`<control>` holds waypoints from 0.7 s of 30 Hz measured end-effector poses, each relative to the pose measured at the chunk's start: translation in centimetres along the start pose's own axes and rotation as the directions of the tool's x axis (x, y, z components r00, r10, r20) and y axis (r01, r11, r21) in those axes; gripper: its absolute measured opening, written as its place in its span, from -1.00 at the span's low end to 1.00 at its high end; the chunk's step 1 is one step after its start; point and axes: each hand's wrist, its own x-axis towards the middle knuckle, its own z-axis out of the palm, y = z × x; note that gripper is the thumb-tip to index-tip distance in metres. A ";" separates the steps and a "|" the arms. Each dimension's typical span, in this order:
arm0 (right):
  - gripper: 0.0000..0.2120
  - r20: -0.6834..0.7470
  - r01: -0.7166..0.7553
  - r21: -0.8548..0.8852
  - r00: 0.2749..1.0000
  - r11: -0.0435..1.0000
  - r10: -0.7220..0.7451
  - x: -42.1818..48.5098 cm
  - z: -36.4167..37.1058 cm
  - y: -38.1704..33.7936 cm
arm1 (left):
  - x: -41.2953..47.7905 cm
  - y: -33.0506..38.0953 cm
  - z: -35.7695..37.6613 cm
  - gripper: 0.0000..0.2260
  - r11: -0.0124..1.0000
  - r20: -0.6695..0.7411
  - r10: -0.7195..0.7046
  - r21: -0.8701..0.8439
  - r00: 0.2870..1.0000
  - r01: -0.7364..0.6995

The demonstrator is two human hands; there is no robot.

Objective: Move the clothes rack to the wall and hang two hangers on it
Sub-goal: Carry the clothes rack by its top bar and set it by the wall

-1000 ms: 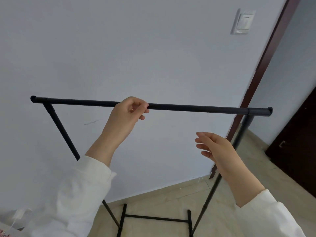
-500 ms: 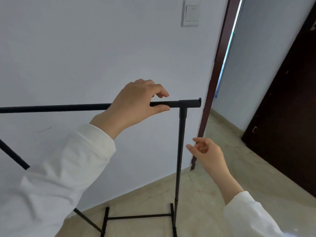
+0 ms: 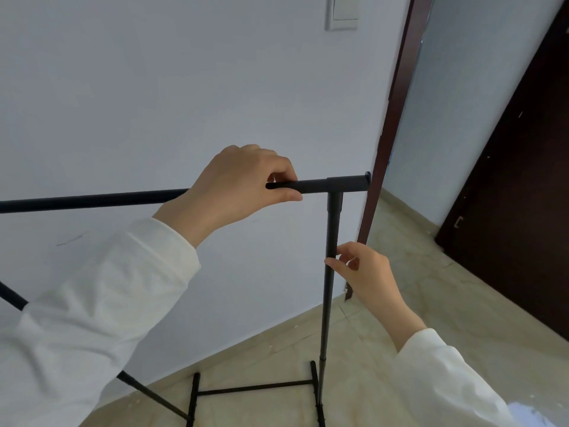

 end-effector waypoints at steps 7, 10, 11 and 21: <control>-0.78 -0.018 0.012 -0.106 1.000 0.994 -0.014 2.7 0.4 -0.8 | 2.2 -2.3 0.6 -0.74 0.998 -0.053 0.053 -0.012 0.997 -0.054; -0.77 -0.006 0.028 -0.131 1.000 0.991 -0.029 4.1 0.3 -1.4 | 3.1 -2.9 0.7 -0.74 0.999 -0.080 0.046 -0.004 0.996 -0.046; -0.77 0.002 0.033 -0.137 0.999 0.990 -0.034 4.7 0.3 -1.6 | 3.4 -3.3 0.7 -0.74 0.999 -0.089 0.041 -0.005 0.995 -0.042; -0.75 0.066 0.105 -0.169 0.993 0.980 -0.094 10.5 1.3 -3.0 | 6.8 -6.3 1.0 -0.73 0.998 -0.126 -0.054 0.004 0.991 0.055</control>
